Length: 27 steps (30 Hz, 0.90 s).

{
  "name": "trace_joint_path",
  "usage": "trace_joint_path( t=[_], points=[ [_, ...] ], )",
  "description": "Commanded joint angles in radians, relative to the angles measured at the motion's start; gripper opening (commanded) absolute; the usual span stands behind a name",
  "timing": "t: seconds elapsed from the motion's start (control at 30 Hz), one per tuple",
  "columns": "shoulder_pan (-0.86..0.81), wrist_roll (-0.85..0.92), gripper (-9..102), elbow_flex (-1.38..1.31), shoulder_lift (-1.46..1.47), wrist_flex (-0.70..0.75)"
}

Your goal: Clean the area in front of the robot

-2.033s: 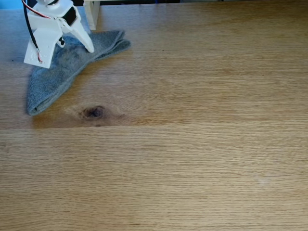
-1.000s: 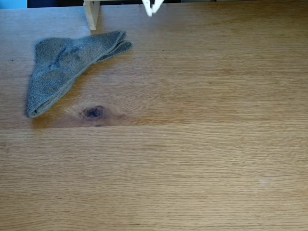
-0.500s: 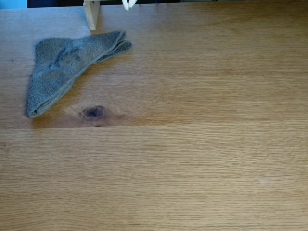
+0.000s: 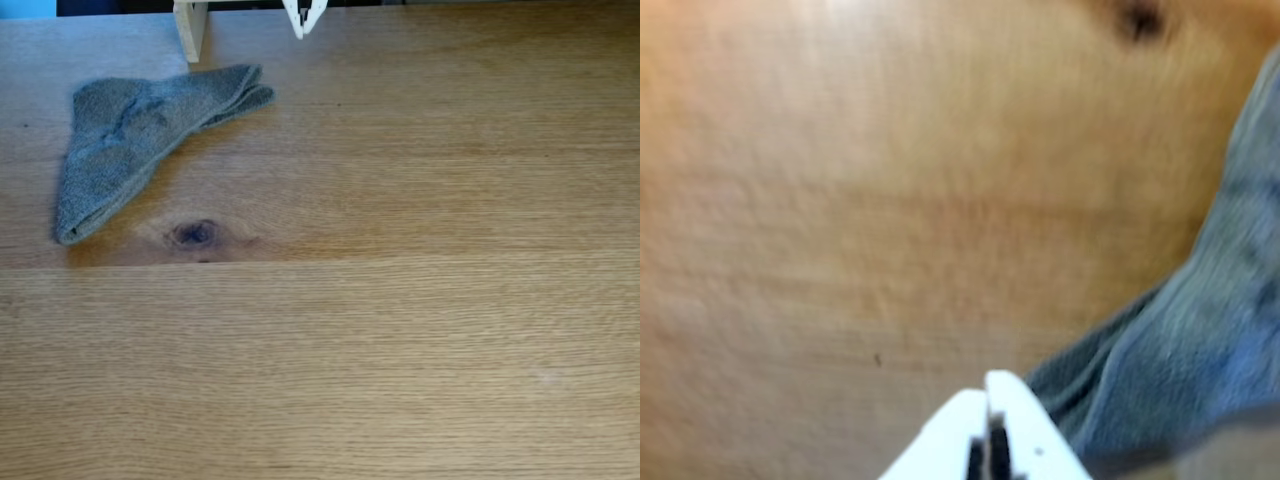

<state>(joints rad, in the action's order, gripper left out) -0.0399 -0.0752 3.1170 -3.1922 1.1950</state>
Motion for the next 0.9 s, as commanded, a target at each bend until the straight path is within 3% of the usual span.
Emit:
trace_joint_path(
  t=[0.0,0.27,0.47,0.87],
  points=[
    [0.002,0.000,0,0.060,-0.064,0.021],
    [0.032,0.015,0,0.107,-0.112,0.120],
    [0.041,0.063,2,0.261,-0.114,0.072],
    [0.048,0.060,0,0.230,-0.114,0.072]
  ],
)
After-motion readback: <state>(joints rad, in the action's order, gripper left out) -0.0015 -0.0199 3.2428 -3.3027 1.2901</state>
